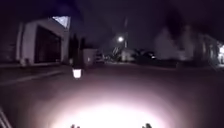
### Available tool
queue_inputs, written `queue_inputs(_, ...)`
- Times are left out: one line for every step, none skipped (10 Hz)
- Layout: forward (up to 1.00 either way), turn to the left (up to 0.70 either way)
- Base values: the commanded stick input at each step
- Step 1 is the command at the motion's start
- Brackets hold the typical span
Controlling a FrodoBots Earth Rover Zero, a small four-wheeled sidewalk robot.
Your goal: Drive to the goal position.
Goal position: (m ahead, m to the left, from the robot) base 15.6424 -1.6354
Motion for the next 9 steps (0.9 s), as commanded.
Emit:
queue_inputs(1.00, 0.00)
queue_inputs(1.00, 0.00)
queue_inputs(1.00, 0.00)
queue_inputs(1.00, 0.00)
queue_inputs(1.00, 0.00)
queue_inputs(1.00, 0.00)
queue_inputs(1.00, 0.00)
queue_inputs(1.00, 0.00)
queue_inputs(1.00, 0.00)
